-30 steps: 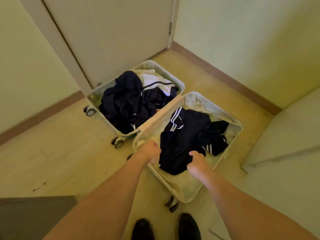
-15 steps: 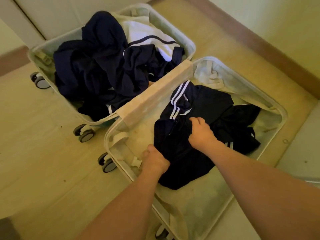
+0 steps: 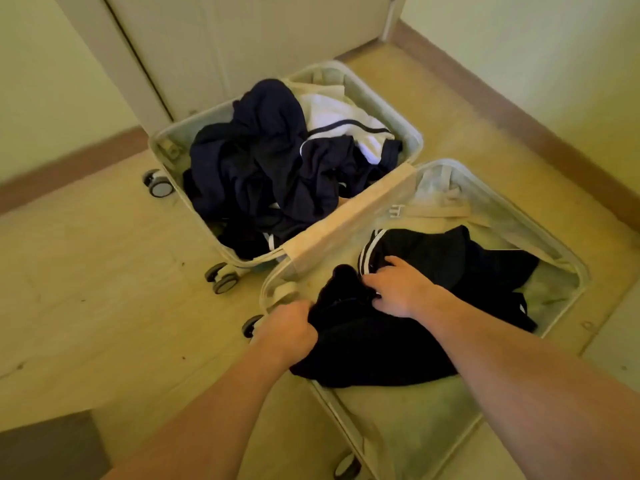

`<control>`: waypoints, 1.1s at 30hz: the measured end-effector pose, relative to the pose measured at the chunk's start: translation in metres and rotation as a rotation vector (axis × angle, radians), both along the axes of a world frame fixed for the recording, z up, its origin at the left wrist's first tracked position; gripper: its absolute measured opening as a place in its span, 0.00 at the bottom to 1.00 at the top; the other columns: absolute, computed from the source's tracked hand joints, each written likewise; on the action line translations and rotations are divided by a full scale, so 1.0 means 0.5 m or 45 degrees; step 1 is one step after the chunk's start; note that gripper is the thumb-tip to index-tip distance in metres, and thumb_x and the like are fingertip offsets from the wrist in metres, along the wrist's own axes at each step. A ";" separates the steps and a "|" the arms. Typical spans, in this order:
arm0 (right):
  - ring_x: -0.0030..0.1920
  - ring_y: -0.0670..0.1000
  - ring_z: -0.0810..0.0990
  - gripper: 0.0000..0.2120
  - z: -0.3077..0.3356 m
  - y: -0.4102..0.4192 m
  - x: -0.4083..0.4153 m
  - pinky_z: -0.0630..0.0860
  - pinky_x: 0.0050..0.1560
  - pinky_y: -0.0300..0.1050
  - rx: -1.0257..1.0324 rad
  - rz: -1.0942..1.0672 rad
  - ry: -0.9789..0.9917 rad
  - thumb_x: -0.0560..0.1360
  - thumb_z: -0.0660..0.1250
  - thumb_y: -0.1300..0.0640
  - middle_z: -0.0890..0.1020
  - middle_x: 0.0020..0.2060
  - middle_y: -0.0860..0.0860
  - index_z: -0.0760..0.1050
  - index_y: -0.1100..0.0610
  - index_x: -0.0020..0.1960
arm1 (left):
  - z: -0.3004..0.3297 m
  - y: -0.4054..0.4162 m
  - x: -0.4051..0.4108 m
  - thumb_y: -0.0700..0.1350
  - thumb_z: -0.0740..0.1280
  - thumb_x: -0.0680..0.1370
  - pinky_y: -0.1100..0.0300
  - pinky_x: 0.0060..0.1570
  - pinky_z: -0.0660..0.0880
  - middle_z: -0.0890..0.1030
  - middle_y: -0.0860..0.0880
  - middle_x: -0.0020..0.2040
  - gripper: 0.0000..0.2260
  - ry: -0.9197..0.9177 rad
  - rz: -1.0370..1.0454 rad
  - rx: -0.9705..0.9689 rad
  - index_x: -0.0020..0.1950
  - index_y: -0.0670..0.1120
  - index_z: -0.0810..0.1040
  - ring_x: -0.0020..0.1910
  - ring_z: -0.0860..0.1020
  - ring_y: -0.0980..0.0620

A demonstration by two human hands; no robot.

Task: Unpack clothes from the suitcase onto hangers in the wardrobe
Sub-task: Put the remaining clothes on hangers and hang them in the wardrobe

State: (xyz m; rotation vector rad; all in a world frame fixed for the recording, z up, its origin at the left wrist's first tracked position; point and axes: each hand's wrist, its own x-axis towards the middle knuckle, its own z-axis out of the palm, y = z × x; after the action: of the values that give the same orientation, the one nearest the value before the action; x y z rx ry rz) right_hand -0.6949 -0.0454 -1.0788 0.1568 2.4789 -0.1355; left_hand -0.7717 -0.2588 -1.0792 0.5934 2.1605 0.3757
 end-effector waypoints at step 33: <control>0.56 0.59 0.79 0.16 1.965 -0.900 0.142 0.78 0.54 0.57 -2.493 -0.711 1.591 0.81 0.55 0.62 0.78 0.55 0.58 0.70 0.58 0.67 | 1.951 -0.822 0.232 0.51 0.62 0.79 0.60 0.29 0.66 0.76 0.50 0.35 0.11 1.527 0.973 1.429 0.47 0.44 0.78 0.33 0.74 0.50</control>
State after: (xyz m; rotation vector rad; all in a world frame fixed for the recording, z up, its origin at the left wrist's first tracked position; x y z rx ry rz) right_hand -0.6239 -0.4952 -0.0962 -0.1693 1.7826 -3.3122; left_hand -0.6559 -0.6699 -0.1038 0.5927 3.1317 2.1893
